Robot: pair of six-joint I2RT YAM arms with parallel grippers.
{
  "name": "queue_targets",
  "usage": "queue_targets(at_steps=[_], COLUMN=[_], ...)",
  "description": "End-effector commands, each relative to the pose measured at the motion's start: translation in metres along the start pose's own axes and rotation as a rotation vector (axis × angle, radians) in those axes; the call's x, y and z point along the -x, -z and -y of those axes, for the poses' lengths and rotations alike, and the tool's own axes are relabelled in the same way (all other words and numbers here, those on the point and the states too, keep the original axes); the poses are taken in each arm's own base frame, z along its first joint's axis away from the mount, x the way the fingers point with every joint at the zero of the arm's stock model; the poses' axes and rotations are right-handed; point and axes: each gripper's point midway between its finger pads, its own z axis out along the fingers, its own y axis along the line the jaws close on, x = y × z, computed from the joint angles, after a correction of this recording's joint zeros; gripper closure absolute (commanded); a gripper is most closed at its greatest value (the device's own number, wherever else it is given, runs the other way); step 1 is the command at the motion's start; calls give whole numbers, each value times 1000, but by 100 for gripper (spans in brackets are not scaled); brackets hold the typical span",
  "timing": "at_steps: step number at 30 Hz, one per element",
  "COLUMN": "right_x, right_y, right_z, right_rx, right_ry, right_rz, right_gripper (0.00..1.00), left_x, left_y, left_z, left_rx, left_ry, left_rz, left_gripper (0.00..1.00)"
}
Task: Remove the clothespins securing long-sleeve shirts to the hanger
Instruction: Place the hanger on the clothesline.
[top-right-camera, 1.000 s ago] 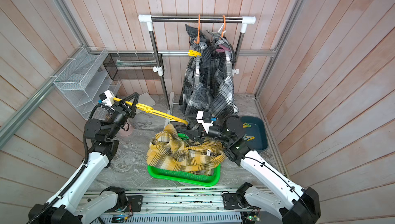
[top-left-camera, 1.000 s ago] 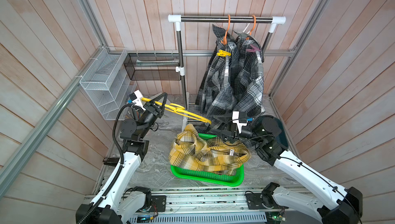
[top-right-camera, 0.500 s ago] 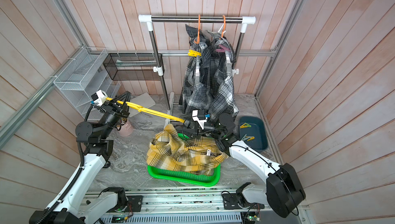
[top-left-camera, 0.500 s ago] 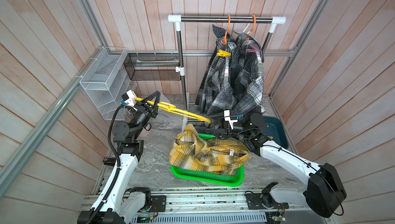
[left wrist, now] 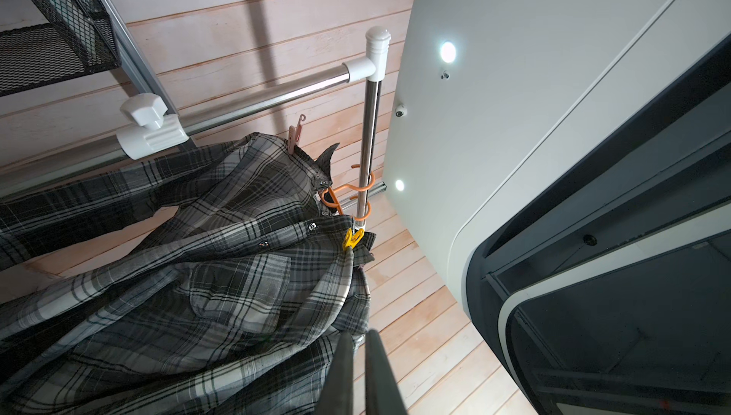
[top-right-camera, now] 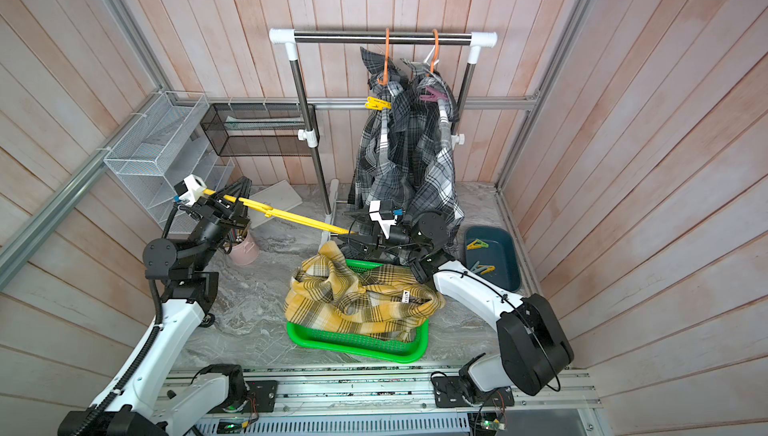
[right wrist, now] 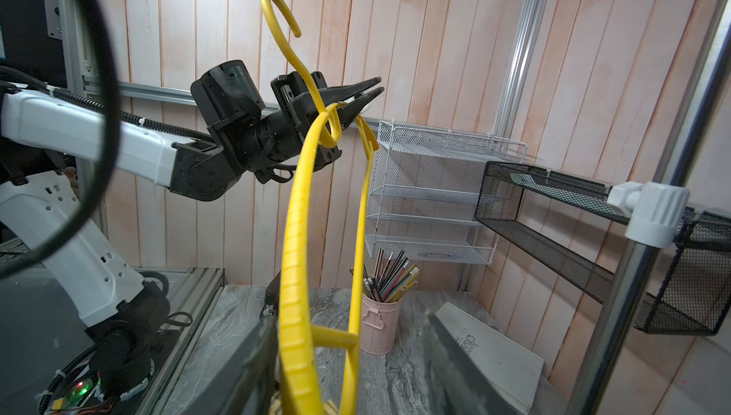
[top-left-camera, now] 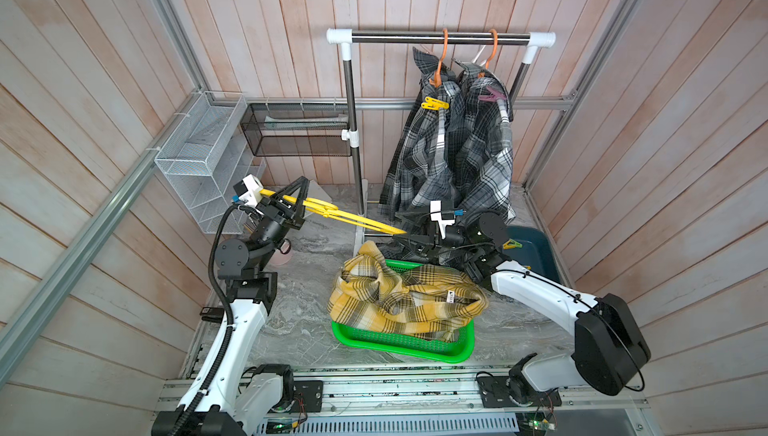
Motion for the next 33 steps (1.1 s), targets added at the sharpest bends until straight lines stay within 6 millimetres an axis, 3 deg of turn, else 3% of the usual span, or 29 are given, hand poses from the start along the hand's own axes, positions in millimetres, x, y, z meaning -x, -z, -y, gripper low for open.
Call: queue_targets(at_steps=[1,11,21,24,25,29,33], right_x=[11,-3,-3,-1,1,10,26], right_y=[-8,-30,-36,-37,-37,-34,-30], right_z=[7,7,7,6,6,15,29], right_rx=[-34,-60,-94,-104,-110,-176,-303], right_ry=[23,20,41,49,51,25,-27], right_rz=[24,-25,-45,-50,-51,-71,-124], right_gripper=[43,56,97,100,100,100,100], left_x=[-3,-2,-1,-1,-1,-3,-3], left_y=[0,2,2,1,1,0,-1], left_z=[19,19,16,15,15,20,27], left_rx=[-54,-64,-77,-84,-86,-96,-66], left_ry=[-29,-19,1,8,10,-10,-114], left_rz=[-22,-21,-31,-38,-43,-61,-63], left_gripper=[100,100,100,100,91,31,8])
